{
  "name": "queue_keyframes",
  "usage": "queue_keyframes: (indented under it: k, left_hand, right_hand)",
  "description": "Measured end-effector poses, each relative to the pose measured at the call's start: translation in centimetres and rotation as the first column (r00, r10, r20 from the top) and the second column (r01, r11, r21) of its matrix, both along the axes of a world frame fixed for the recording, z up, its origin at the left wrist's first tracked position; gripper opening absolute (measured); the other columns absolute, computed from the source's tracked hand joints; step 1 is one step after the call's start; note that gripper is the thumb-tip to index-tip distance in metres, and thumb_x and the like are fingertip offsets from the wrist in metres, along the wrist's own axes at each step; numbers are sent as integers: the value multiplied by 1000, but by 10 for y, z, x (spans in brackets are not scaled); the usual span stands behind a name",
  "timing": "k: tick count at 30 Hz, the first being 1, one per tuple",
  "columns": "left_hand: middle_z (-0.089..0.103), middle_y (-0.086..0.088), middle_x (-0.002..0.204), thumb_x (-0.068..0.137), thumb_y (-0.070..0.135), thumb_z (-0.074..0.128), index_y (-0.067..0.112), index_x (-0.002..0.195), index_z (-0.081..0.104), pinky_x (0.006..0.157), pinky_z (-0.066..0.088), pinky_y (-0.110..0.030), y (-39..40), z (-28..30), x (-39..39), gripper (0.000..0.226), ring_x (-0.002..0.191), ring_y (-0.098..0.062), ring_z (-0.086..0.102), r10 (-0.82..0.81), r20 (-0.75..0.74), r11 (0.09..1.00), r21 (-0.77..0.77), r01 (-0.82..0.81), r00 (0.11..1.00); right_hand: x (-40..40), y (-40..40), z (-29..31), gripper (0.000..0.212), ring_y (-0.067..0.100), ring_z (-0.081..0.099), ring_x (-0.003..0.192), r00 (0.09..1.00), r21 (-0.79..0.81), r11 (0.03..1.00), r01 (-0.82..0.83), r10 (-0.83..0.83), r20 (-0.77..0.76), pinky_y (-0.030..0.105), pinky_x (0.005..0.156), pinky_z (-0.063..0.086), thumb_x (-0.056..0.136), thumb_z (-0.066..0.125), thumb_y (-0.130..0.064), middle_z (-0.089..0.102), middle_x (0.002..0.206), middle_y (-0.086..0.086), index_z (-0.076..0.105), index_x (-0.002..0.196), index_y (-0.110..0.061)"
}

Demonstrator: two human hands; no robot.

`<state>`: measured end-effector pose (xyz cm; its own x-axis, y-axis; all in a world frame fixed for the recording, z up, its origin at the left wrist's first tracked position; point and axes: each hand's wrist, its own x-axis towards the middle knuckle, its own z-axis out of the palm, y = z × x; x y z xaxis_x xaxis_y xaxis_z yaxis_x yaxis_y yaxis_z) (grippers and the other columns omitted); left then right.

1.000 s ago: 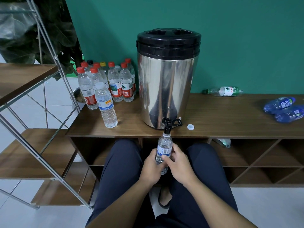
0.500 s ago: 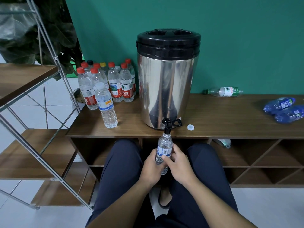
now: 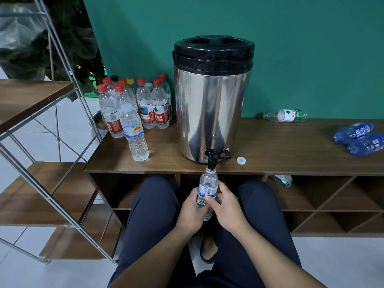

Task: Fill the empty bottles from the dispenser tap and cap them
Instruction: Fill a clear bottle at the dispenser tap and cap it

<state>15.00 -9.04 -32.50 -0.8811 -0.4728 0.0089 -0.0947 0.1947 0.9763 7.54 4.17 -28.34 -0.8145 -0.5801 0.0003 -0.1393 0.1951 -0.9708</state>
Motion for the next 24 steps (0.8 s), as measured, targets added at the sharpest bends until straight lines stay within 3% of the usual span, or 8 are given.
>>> queue_keyframes:
  k: [24]
  left_hand:
    - [81, 9, 119, 94, 27, 83, 36, 134, 66, 101, 63, -50, 1, -2, 0, 44, 109, -11, 78, -3, 21, 1000, 16, 3, 1000]
  right_hand:
    - [1, 0, 1, 49, 10, 81, 106, 1000, -11, 1000, 1, -1, -3, 43, 100, 65, 102, 76, -7, 84, 112, -8, 64, 143, -31]
